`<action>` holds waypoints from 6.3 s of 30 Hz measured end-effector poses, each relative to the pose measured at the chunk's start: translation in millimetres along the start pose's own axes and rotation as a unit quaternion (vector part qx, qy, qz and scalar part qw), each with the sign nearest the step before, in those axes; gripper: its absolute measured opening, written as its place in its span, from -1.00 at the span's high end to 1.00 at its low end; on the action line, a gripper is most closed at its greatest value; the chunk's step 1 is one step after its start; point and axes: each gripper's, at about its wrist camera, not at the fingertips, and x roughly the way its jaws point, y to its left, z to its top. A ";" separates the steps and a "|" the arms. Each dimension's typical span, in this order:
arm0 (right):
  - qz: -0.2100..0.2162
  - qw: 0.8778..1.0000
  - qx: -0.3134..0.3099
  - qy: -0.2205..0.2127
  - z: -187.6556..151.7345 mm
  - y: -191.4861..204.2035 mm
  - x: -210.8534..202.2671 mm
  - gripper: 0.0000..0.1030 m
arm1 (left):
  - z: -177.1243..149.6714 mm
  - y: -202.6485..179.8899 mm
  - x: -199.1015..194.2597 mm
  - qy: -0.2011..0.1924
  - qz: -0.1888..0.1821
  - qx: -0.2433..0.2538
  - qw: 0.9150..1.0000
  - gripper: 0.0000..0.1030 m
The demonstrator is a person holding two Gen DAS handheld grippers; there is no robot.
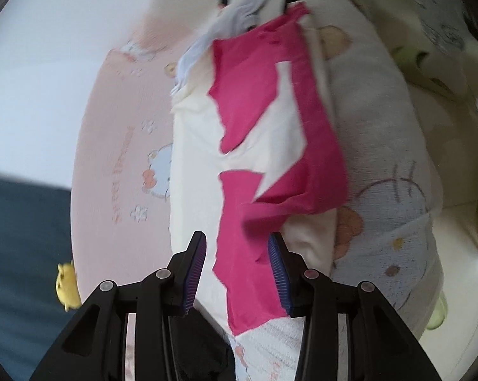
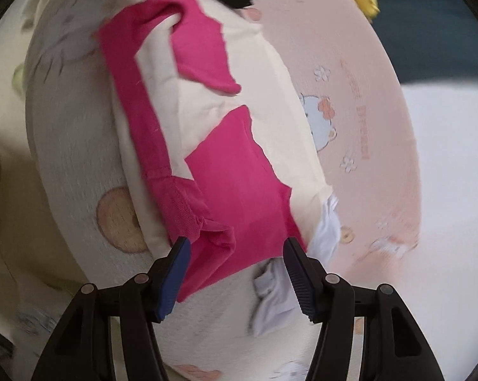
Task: Fold clothes
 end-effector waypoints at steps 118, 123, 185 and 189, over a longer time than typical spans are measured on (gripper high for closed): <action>0.344 0.707 0.617 0.017 -90.0 -69.9 97.9 0.08 | -129.7 75.4 102.6 0.131 -0.369 -0.775 0.495 -0.02; 0.351 0.688 0.635 0.013 -95.2 -71.0 100.4 0.08 | -119.1 83.0 108.0 0.130 -0.379 -0.762 0.508 -0.03; 0.437 0.590 0.679 0.019 -104.6 -71.1 123.6 0.08 | -144.7 70.1 66.0 0.091 -0.344 -0.842 0.404 -0.58; 0.443 0.578 0.685 0.013 -101.9 -71.4 132.7 0.08 | -137.2 60.7 87.4 0.109 -0.360 -0.835 0.402 -0.57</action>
